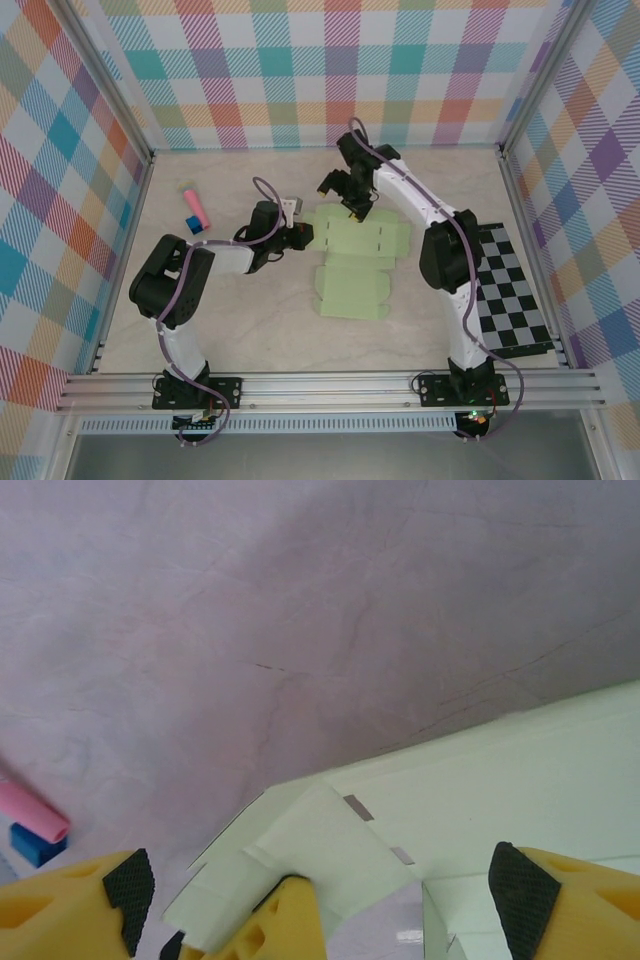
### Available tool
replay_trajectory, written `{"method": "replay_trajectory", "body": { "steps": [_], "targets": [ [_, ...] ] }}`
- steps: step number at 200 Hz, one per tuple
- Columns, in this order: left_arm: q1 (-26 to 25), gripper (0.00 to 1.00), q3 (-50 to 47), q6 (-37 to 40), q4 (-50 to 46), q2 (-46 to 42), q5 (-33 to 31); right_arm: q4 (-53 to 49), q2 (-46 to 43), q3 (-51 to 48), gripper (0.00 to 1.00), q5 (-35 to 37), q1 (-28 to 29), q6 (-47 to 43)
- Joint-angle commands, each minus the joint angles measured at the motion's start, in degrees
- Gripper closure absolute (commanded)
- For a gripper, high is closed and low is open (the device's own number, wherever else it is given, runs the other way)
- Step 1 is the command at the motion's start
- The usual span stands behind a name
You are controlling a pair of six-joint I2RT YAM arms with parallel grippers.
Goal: Fold the paper box
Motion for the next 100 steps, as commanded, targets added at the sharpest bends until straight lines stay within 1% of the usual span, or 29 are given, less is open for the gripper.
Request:
{"method": "replay_trajectory", "body": {
  "steps": [1,30,40,60,71,85,100],
  "targets": [
    [-1.0,1.0,-0.7,2.2,2.2,-1.0,-0.6,-4.5,0.5,3.2,0.11,1.6,1.3,-2.0],
    [-1.0,1.0,-1.0,2.2,2.4,-1.0,-1.4,-6.0,0.9,2.1,0.12,4.5,1.7,-4.2],
    [-1.0,1.0,-1.1,2.2,2.4,-1.1,-1.8,-6.0,0.6,1.1,0.14,5.0,1.6,-5.3],
    [-1.0,1.0,-1.3,2.5,2.4,-1.2,-2.5,-4.9,-0.9,-2.1,0.21,5.8,1.6,-6.7],
    [-1.1,1.0,-1.5,2.5,2.6,-1.3,-2.9,-4.4,-1.8,-4.1,0.23,6.6,1.7,-7.3],
    [-1.1,1.0,-1.7,2.4,3.0,-1.4,-3.2,-4.0,-3.0,-5.9,0.24,7.3,1.6,-7.9],
    [-1.1,1.0,-2.0,2.6,3.3,-1.6,-3.2,-3.7,-3.8,-6.3,0.23,6.7,1.5,-7.6]
  ]
}}
